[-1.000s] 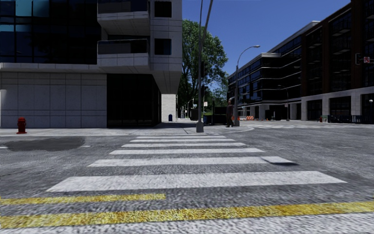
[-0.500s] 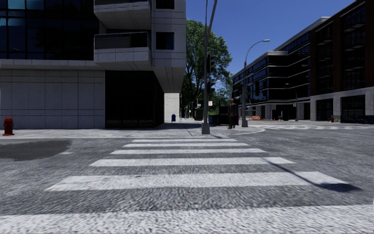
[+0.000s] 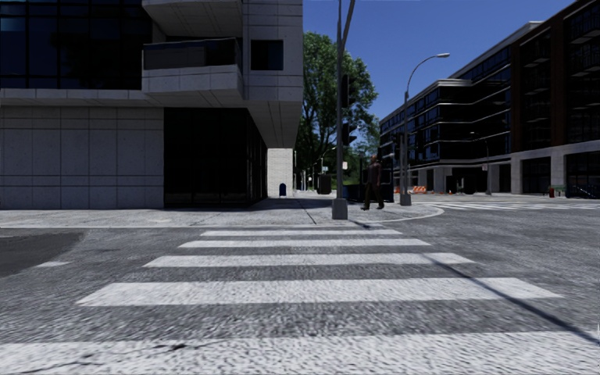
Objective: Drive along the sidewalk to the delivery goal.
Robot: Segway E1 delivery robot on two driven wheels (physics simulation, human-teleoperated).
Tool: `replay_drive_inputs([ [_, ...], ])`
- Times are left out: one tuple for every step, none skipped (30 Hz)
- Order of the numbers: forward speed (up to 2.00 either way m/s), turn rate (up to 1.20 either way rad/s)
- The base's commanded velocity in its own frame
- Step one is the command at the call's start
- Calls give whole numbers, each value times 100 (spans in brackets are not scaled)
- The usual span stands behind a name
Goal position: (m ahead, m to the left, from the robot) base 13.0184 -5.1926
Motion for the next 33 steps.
replay_drive_inputs([
  [200, 0],
  [200, 0],
  [200, 0],
  [200, 0],
  [200, 0],
  [200, 0],
  [200, 0],
  [200, 0],
  [200, 0],
  [200, 0],
  [200, 0],
  [200, 0],
  [200, 0],
  [200, 0],
  [200, 0],
  [200, 0],
  [200, 0],
  [200, 0],
  [200, 0],
  [200, 0],
  [200, 0],
  [200, 0],
  [200, 0],
  [200, 0],
  [200, 0],
  [200, 0],
  [200, 0],
  [200, 0],
  [200, 0],
  [200, 0],
  [200, 0],
  [200, 0],
  [200, 0],
])
